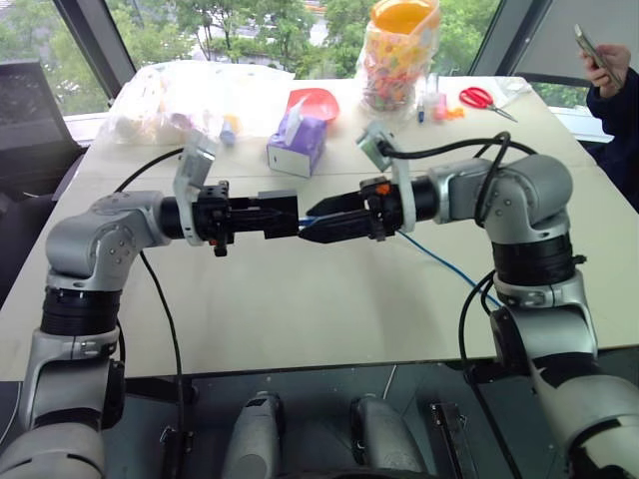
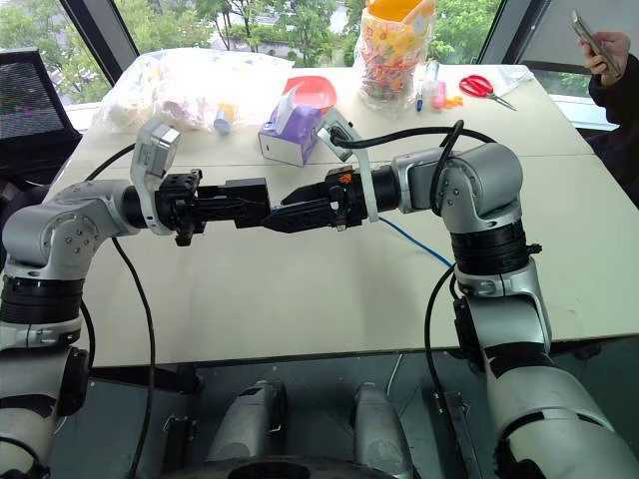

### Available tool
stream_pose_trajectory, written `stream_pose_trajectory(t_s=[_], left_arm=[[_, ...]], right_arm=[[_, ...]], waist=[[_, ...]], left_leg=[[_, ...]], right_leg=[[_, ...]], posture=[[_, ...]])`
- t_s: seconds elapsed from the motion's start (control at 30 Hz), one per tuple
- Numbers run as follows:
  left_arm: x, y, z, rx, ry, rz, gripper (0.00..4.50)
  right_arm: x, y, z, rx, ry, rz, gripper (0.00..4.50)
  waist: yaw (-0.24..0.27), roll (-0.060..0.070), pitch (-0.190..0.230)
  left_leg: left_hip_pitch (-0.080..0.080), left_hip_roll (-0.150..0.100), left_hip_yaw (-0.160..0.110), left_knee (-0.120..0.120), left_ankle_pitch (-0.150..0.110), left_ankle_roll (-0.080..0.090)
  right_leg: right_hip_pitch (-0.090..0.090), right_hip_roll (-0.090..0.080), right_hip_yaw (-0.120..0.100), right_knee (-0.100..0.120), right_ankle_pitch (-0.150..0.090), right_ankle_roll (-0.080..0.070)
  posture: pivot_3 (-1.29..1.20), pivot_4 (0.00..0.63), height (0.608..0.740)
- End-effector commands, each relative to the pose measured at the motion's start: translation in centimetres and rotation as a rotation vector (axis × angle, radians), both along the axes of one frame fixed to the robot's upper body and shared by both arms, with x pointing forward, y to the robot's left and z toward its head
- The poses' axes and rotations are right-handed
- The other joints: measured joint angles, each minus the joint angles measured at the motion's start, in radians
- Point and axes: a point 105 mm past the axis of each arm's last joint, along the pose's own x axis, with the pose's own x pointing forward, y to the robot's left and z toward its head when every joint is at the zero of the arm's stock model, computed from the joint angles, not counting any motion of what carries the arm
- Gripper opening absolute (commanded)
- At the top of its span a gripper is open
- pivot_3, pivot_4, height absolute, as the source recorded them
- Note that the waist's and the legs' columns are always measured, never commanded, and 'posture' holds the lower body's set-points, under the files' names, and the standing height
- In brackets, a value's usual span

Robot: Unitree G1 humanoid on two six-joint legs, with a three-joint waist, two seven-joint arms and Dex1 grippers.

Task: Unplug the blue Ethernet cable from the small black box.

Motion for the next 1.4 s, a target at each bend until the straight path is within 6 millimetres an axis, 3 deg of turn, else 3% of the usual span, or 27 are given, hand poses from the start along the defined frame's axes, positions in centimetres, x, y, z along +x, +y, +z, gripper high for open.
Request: stream_pose_trajectory(t_s=[0.03, 0.1, 0.23, 0.47, 0.53, 0.63, 1.3, 1.4], left_arm=[[-0.6, -0.1, 1.4, -0.024, -0.054, -0.016, 0.53], [-0.7, 0.0, 1.4, -0.023, -0.052, -0.014, 0.53], [-0.7, 0.0, 1.3, -0.023, -0.048, -0.009, 0.53], [-0.7, 0.1, 1.1, -0.017, -0.046, -0.008, 0.53], [-0.8, 0.2, 1.1, -0.014, -0.045, -0.009, 0.53], [-0.9, 0.3, 1.1, -0.012, -0.045, -0.010, 0.53], [-1.1, 0.9, 1.2, -0.005, -0.046, -0.008, 0.53], [-1.1, 0.8, 1.1, -0.003, -0.047, -0.010, 0.53]], right_arm=[[-0.5, 0.6, 1.4, 0.042, -0.018, 0.035, 4.48], [-0.6, 0.6, 1.5, 0.046, -0.014, 0.034, 4.48], [-0.8, 0.7, 1.5, 0.034, -0.008, 0.044, 3.32], [-1.0, 0.8, 1.3, 0.022, -0.012, 0.058, 3.32], [-1.0, 0.7, 1.3, 0.019, -0.012, 0.058, 2.76], [-0.9, 0.6, 1.1, 0.013, -0.012, 0.057, 1.46], [-1.2, 0.3, 0.8, -0.004, -0.011, 0.079, 1.46], [-1.2, 0.2, 0.8, -0.004, -0.012, 0.079, 0.63]], waist=[[0.000, 0.000, 0.000], [-0.001, 0.000, 0.000], [0.001, 0.000, 0.000], [-0.001, 0.000, 0.000], [0.000, 0.000, 0.000], [0.000, 0.000, 0.000], [-0.001, 0.000, 0.000], [0.000, 0.000, 0.000]], left_leg=[[0.000, 0.000, 0.000, 0.000, 0.000, 0.000], [0.000, 0.000, 0.000, 0.000, 0.000, 0.000], [0.000, 0.000, 0.000, 0.000, 0.000, 0.000], [0.000, 0.000, 0.000, 0.000, 0.000, 0.000], [0.000, 0.000, 0.000, 0.000, 0.000, 0.000], [-0.001, 0.000, 0.000, 0.000, 0.000, 0.000], [-0.001, 0.000, 0.000, 0.000, 0.000, 0.000], [-0.001, 0.000, 0.000, 0.000, 0.000, 0.000]], right_leg=[[0.000, 0.000, 0.000, 0.000, 0.000, 0.000], [0.000, 0.000, 0.000, 0.000, 0.000, 0.000], [0.000, 0.000, 0.000, 0.000, 0.000, 0.000], [0.000, 0.000, 0.000, 0.000, 0.000, 0.000], [0.000, 0.000, 0.000, 0.000, 0.000, 0.000], [0.000, 0.000, 0.000, 0.000, -0.001, -0.001], [-0.001, 0.000, 0.000, 0.000, -0.002, -0.003], [-0.001, 0.000, 0.000, 0.000, -0.002, -0.003]], posture=[[0.00, 0.150, 0.735], [0.00, 0.150, 0.735], [0.00, 0.150, 0.735], [0.00, 0.150, 0.735], [0.00, 0.150, 0.735], [0.00, 0.150, 0.735], [0.00, 0.150, 0.735], [0.00, 0.150, 0.735]])
